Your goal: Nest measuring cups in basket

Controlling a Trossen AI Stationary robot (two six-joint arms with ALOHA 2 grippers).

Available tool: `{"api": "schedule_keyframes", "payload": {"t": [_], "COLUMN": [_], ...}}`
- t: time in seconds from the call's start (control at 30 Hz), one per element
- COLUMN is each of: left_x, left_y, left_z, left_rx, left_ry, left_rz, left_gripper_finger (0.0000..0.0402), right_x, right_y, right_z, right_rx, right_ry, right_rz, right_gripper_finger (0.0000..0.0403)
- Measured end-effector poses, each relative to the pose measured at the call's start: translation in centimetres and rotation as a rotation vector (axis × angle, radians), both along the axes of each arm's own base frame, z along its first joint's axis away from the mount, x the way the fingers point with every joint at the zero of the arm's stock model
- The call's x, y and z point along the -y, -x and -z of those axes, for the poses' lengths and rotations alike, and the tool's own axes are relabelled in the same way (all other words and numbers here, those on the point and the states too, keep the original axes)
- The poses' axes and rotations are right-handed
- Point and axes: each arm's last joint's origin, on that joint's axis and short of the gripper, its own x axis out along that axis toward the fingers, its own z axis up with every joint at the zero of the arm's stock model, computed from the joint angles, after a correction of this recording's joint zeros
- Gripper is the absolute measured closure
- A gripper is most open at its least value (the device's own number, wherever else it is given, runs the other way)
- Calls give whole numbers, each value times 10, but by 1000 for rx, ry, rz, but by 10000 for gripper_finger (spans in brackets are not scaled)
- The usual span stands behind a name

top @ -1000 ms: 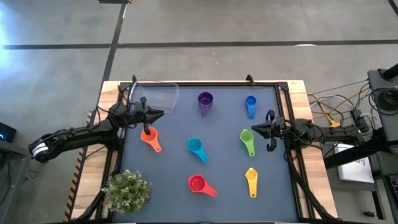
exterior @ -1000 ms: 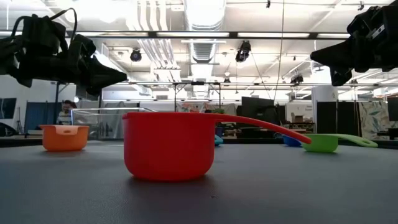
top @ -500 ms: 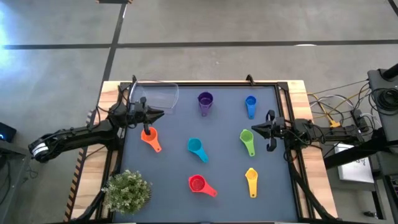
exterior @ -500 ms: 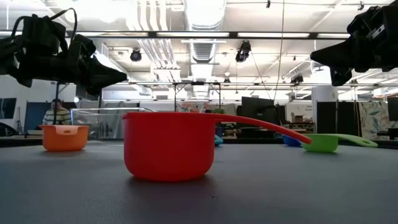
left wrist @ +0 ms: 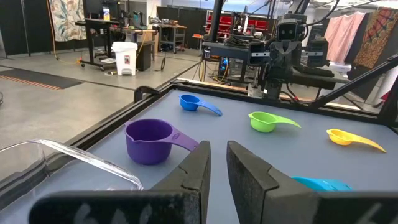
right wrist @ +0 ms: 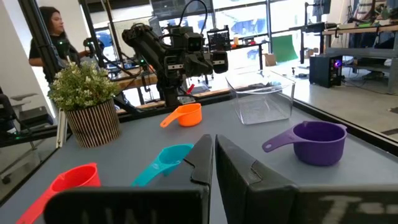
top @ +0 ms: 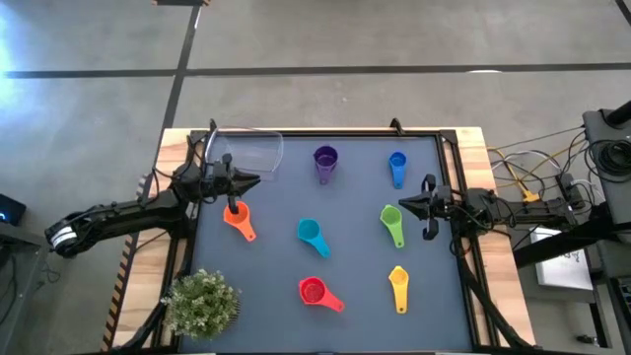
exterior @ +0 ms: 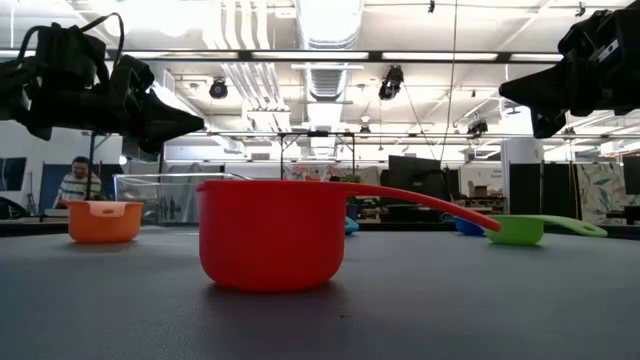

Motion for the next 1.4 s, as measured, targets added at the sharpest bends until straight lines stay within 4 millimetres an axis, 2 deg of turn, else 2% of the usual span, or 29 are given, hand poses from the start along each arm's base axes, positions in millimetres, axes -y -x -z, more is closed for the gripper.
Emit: {"api": "schedule_keyframes", "payload": {"t": [0.6,0.77,1.4], "left_x": [0,0,0], "left_y": [0,0,0], "left_z": [0,0,-2], "left_rx": [0,-14,14], "left_ry": [0,-58,-10], "left_rz": [0,2,0], "left_gripper_finger": [365,365,365], "right_x": [0,0,0], "right_y": [0,0,0], "right_z": [0,0,0], "right_rx": [0,0,0], "right_ry": [0,0,0], "right_rz": [0,0,0], "right_gripper_finger": [394,394,394]}}
